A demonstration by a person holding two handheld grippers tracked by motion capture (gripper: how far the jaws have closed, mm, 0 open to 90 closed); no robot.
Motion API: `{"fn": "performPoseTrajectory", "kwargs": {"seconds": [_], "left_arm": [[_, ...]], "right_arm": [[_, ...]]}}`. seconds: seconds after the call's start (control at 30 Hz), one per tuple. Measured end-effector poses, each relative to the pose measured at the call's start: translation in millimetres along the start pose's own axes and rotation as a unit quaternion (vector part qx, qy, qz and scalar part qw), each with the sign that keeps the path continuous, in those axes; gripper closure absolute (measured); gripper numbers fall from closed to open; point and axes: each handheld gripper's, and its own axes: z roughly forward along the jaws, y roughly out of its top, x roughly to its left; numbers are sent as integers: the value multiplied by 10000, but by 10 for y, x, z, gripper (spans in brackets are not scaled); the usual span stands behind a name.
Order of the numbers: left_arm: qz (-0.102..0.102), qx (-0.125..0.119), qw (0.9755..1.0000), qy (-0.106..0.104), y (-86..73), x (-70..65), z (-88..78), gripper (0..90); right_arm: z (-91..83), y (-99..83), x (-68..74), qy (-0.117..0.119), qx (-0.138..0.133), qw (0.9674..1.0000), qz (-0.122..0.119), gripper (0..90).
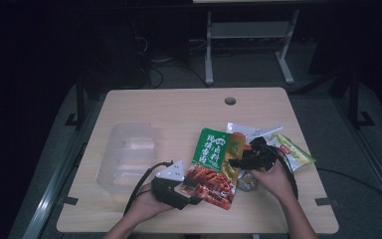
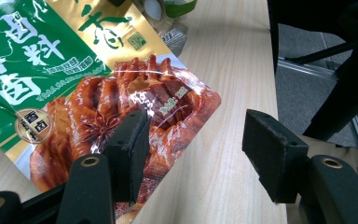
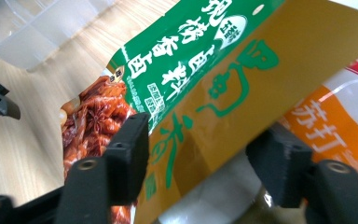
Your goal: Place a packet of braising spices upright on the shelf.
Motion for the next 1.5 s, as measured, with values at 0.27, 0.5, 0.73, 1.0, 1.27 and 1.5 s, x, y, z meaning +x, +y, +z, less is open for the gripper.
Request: {"fn": "performPoseTrajectory", "kwargs": {"seconds": [0.27,0.5,0.73,1.0,1.27,1.5], "left_arm": [[-104,-57,9999,82,-2,17,-6,394],[-247,-115,9996,124,-8,46,-29,366],[-381,-131,9988,263,-3,62,-50,330],[-634,-158,9953,716,-7,108,-58,280],[-1003,-121,9925,687,49,239,77,318],[-1095,-185,9935,258,98,341,101,753]], "right_arm": [[129,59,21,108,158,9998,20,704],[48,57,86,390,51,9990,-189,891],[-178,54,223,521,-244,9971,-498,895],[-435,-4,377,709,-549,9918,-910,894],[-570,-47,446,915,-622,9861,-1236,894],[-567,-55,461,960,-685,9844,-1309,894]]}}
